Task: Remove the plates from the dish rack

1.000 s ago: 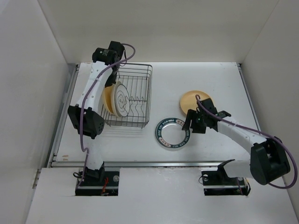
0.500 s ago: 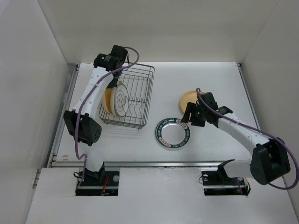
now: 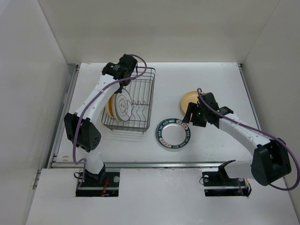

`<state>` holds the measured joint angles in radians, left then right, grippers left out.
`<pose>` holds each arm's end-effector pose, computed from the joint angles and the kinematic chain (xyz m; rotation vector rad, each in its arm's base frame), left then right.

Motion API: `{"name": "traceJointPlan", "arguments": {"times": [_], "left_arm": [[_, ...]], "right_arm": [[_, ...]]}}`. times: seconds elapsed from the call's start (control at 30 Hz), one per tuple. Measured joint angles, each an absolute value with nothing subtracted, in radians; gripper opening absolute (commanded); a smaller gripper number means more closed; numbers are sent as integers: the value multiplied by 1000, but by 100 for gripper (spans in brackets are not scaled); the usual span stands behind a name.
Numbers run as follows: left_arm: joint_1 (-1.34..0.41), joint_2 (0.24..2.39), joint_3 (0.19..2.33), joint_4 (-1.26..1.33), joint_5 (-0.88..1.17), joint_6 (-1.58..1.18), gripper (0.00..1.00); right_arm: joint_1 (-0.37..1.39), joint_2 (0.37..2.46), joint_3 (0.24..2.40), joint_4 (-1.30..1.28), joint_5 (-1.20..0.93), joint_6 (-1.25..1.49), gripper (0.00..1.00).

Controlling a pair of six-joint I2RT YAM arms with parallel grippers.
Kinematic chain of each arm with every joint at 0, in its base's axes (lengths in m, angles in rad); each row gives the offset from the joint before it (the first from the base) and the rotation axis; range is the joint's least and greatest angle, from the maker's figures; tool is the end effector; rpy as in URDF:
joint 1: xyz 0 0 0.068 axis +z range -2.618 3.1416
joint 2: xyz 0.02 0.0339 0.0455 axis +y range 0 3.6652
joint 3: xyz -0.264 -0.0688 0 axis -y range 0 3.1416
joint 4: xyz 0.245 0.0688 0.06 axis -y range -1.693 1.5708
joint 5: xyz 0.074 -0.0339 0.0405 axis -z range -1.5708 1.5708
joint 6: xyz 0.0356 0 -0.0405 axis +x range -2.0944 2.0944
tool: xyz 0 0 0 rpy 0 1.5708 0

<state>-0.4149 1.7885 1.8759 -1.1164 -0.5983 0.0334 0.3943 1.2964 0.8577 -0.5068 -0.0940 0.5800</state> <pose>0.3459 -0.1305 0.3638 0.3383 2.4235 0.6099 0.2386 0.1029 0.2291 0.2007 2.5796 0.4990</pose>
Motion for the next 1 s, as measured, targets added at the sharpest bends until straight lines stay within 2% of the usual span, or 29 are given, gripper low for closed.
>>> {"name": "traceJointPlan", "arguments": {"times": [0.2,0.37,0.5,0.73,1.0], "left_arm": [[-520,1762,1818,-1034,-802,88,0],[-525,1764,1897,-979,-928,142,0],[-517,1762,1975,-958,-949,163,0],[-517,1745,1990,-915,-953,201,0],[-517,1744,2009,-702,-1009,339,0]], "right_arm": [[394,1296,858,-507,-88,580,68],[399,1288,858,-508,-81,580,68],[404,1264,858,-508,-83,580,68],[406,1236,858,-466,-137,580,68],[406,1262,980,-366,-212,591,68]]}}
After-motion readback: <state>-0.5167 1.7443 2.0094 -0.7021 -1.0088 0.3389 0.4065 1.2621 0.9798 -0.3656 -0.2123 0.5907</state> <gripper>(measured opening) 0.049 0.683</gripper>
